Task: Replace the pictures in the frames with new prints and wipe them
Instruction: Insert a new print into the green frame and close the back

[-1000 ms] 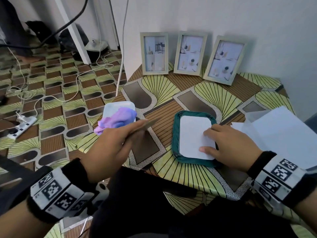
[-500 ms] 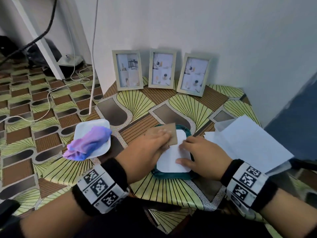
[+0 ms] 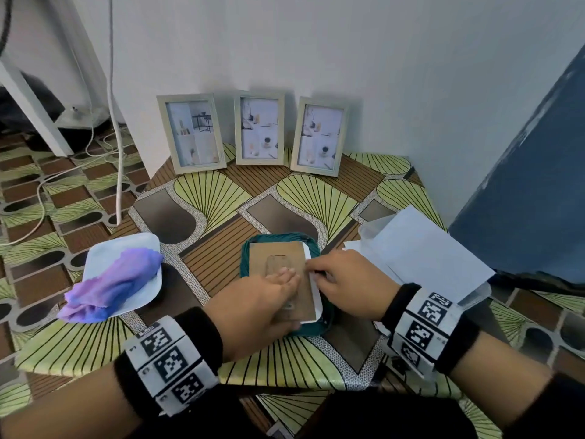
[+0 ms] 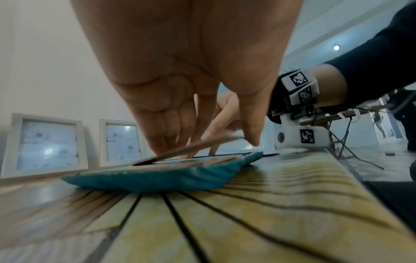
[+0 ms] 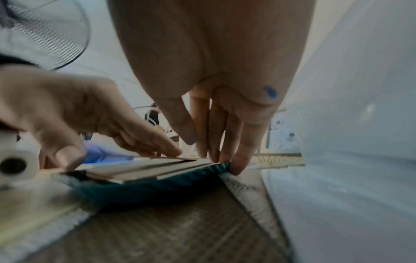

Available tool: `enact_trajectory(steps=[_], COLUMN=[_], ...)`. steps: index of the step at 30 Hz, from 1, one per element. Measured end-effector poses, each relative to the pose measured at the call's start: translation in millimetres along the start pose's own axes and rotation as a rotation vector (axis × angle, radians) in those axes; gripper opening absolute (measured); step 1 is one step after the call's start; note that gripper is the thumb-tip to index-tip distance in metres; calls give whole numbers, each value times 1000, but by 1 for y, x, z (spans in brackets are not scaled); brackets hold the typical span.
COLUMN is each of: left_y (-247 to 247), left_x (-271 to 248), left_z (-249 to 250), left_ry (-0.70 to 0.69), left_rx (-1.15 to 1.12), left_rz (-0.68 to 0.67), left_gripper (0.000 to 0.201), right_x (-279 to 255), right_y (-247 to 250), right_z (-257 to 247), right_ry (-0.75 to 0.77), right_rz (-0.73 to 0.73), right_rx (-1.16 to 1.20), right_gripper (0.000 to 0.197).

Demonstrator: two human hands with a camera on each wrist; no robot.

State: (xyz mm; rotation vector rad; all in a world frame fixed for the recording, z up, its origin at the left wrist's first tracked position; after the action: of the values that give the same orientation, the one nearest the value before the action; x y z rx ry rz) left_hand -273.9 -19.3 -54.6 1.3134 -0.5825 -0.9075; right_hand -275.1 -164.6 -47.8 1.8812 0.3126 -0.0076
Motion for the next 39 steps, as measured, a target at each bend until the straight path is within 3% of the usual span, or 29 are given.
enact_trajectory(steps=[4,10,14,19,30,39], left_y=[0,7,0,-6,-18,-14], left_x=[-4,-33,-50,-56,-50,-51], left_z=[-2,-30,-34,-26,-21,-21], left_ry=[28,205,206,167,137,127], left_rx=[-66,-83,-83,-121,-192,-158], left_rz=[-86,-56,-67,-48,13,43], left_gripper=[91,99,85,75,76,67], right_x=[-11,-32,-39,-41,-41,-40], right_y=[6,-1,-10,-13,-18,-19], right_z=[3,6,6,3,-1,-2], right_ry=[11,38,23,15,17,-40], right_rz=[56,49,-11,-46,-37,-45], right_rx=[152,-10,-59,-38,32,-12], right_gripper=[26,30,37,30,26,38])
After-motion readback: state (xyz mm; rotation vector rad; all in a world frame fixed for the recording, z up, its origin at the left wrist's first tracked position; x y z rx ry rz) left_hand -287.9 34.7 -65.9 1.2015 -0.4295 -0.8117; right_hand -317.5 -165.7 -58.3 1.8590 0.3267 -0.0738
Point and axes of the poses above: each hand's wrist, its own x-axis towards the middle knuckle, its own y-axis out of the back of the hand, z = x × y, the point moved 6 cm from there along x, towards the middle knuckle, and after that the axes turned 5 degrees about -z, right-handed, at the moved point
